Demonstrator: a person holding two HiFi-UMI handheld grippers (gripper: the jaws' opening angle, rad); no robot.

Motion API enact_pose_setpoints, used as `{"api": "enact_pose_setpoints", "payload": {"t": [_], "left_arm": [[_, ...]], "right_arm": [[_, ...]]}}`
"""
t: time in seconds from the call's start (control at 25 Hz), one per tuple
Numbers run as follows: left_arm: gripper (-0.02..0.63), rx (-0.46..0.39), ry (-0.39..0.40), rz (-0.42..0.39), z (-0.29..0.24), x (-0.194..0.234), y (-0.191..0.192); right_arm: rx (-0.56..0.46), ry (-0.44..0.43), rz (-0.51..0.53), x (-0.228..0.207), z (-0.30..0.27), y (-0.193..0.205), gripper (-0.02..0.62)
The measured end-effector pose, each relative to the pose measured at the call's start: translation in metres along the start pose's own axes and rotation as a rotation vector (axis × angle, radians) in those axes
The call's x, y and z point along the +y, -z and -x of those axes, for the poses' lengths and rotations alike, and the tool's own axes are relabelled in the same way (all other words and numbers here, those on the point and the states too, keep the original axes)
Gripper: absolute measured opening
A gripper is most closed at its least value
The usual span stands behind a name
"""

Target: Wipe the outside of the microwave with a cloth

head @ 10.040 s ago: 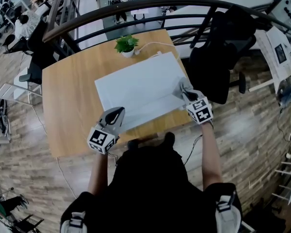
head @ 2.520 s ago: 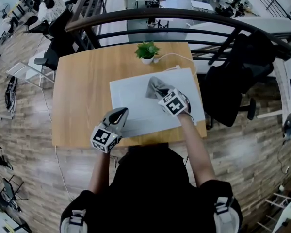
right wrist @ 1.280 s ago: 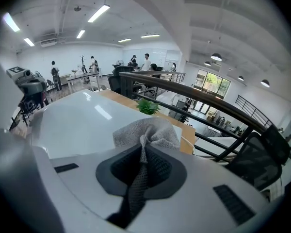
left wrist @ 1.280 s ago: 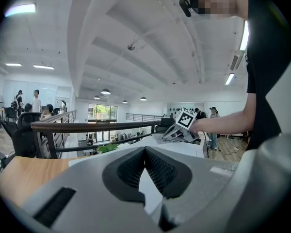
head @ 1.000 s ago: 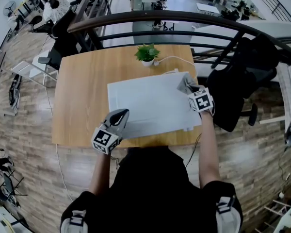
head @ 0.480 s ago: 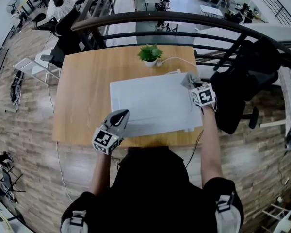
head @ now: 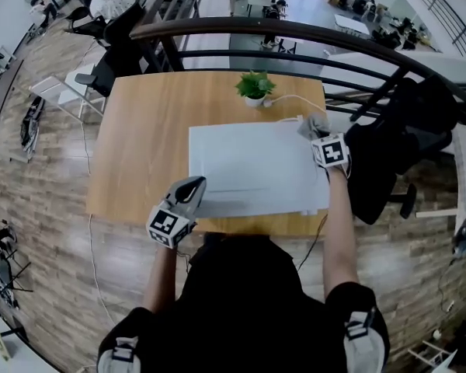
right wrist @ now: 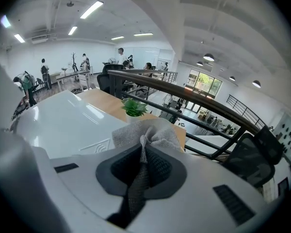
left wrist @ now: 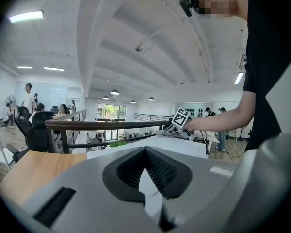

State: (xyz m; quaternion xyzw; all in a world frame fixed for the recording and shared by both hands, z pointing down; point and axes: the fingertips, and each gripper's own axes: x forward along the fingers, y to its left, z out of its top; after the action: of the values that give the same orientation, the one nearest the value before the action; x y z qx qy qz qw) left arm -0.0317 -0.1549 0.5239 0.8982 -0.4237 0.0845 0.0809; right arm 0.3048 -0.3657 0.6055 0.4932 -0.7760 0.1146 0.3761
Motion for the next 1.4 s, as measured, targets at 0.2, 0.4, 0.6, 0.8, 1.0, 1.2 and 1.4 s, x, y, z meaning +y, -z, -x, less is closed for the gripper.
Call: {"api": "enact_pose_setpoints", "payload": {"t": [0.2,0.4,0.6,0.8,1.0,1.2,1.4], "left_arm": [[0.003,0.0,-0.01,0.011,0.008,0.006,0.004],[0.003,-0.002,-0.009,0.012,0.013,0.01,0.006],[0.003,0.014,-0.01,0.035,0.017,0.016,0.008],[0.002,-0.008,-0.008,0.025,0.022,0.023,0.007],[0.002,-0.019,-0.007,0.021,0.027,0.026,0.009],[0.003,-0.018,-0.001,0.024,0.032,0.029,0.011],[0.003,-0.028,0.009,0.025,0.04,0.035,0.01]], "right_arm": [[-0.01,0.036,0.03,0.006,-0.005,-0.012,0.011],[0.0,0.034,-0.016,0.004,-0.006,-0.008,0.011],[-0.009,0.032,0.041,0.02,-0.007,-0.019,0.011],[-0.013,0.003,0.104,0.058,-0.011,-0.033,0.011],[-0.022,-0.034,0.138,0.093,-0.014,-0.044,0.011],[-0.018,-0.065,0.149,0.12,-0.017,-0.051,0.011],[-0.023,-0.095,0.142,0.146,-0.019,-0.061,0.011]]}}
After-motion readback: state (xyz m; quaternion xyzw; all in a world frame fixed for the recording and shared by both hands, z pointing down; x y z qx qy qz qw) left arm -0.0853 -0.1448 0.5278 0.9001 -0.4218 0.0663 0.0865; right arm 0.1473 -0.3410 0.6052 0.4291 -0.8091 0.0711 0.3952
